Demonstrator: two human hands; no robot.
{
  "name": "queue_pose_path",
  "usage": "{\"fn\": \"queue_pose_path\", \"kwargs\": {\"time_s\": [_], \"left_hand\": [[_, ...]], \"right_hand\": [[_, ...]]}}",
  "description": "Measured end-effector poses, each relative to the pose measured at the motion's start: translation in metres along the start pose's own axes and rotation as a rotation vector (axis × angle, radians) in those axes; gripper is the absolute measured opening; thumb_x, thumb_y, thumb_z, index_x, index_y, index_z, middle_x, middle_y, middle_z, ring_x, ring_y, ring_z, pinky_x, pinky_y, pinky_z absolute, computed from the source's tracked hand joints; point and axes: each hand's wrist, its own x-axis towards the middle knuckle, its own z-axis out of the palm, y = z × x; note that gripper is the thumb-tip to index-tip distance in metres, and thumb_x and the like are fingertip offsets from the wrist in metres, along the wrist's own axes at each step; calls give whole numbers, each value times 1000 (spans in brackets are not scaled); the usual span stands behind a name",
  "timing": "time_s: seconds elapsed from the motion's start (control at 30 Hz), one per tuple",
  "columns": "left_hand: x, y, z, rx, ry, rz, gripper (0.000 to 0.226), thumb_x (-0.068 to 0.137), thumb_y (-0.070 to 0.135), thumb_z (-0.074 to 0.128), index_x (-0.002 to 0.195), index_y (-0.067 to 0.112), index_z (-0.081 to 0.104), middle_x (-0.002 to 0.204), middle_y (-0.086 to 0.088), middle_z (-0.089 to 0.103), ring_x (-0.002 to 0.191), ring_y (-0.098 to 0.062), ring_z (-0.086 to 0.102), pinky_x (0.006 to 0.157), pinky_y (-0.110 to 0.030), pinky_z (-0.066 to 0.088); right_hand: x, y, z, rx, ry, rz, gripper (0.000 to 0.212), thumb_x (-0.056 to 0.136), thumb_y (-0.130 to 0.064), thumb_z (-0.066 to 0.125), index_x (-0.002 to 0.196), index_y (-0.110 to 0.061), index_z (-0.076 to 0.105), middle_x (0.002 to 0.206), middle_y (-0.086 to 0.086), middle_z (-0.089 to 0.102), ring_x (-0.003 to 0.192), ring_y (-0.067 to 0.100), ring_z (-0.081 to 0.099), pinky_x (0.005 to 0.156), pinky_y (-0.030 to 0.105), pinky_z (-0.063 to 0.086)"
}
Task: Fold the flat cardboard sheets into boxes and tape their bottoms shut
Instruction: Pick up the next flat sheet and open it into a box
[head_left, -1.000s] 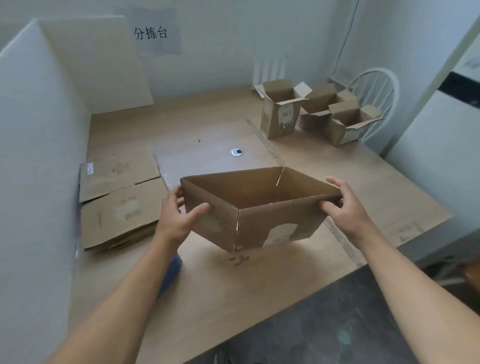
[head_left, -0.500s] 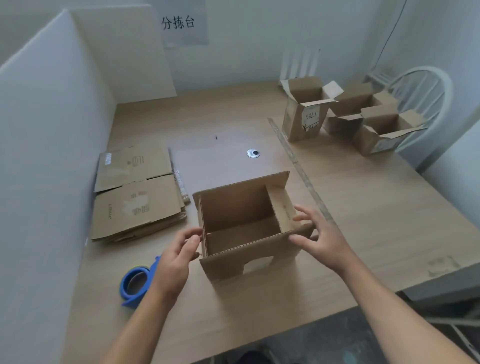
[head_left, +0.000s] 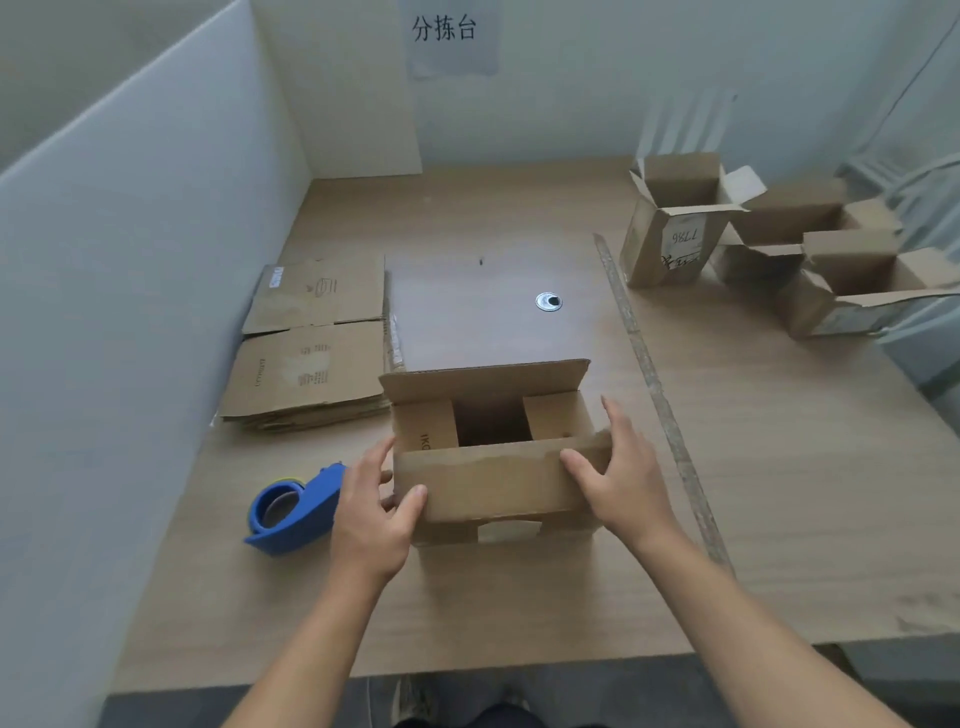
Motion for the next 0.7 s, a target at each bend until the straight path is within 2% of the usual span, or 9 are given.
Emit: {"fn": "queue_pose_path", "kwargs": {"time_s": [0.1, 0.2, 0.27, 0.37, 0.43, 0.5, 0.57, 0.63, 0.7], "left_hand": [[-4, -11, 7, 5, 12, -89, 66, 91, 26, 70, 149, 29, 39, 138, 3, 46, 121, -14, 52, 99, -31, 45], [-3, -13, 8, -33, -45, -155, 63, 94, 31, 66, 150, 25, 38, 137, 6, 52, 122, -12, 53, 105, -38, 45], [-1, -13, 7, -31, -53, -183, 61, 95, 34, 64, 150, 24, 39, 136, 5, 54, 123, -13, 53, 104, -36, 45], [2, -10, 8, -82, -45, -260, 58, 97, 36, 61, 149, 24, 40, 127, 7, 54, 118, -12, 53, 98, -30, 43], [3, -9, 9, -81, -45, -264, 56, 97, 36, 60, 149, 24, 41, 126, 7, 53, 118, -12, 54, 98, -28, 42], [2, -11, 10, -80, -49, -239, 56, 97, 37, 60, 148, 25, 42, 127, 5, 55, 118, -13, 55, 99, -28, 42], [1, -15, 10, -86, -58, -215, 56, 97, 39, 60, 148, 29, 41, 126, 6, 57, 116, -11, 57, 99, -29, 43], [1, -17, 10, -104, -68, -218, 55, 96, 39, 61, 148, 33, 41, 124, 6, 57, 112, -9, 58, 98, -29, 44], [4, -17, 11, -122, -79, -226, 52, 97, 38, 61, 146, 35, 43, 124, 6, 56, 109, -9, 58, 99, -31, 45]], "right_hand": [[17, -8, 2, -144, -12, -39, 96, 81, -40, 73, 153, -44, 10, 153, 2, 16, 138, 26, 18, 109, 46, 29], [39, -22, 4, -306, -35, -206, 101, 82, -42, 70, 152, -49, -2, 160, -7, -8, 148, 23, -9, 112, 53, 25], [51, -30, 6, -356, -86, -289, 99, 83, -41, 70, 152, -48, -1, 160, -10, 0, 150, 21, -8, 111, 52, 25], [57, -31, 10, -316, -165, -340, 65, 87, -43, 66, 146, -41, 39, 141, -5, 38, 139, 24, 28, 108, 48, 34], [47, -26, 13, -376, -262, -338, 50, 87, -56, 56, 134, -38, 55, 134, -3, 45, 132, 22, 36, 105, 45, 37], [31, -17, 13, -487, -375, -329, 71, 78, -73, 42, 140, -39, 44, 143, -2, 31, 139, 19, 22, 106, 46, 36], [18, -7, 11, -589, -426, -362, 91, 69, -88, 36, 148, -45, 21, 150, -3, 11, 146, 19, 2, 108, 51, 35], [6, 1, 12, -699, -453, -414, 101, 66, -89, 45, 147, -55, -4, 154, -3, -10, 148, 22, -15, 106, 52, 37], [0, 8, 16, -770, -391, -461, 104, 70, -80, 59, 143, -61, -13, 159, -4, -16, 149, 27, -15, 99, 50, 42]]}}
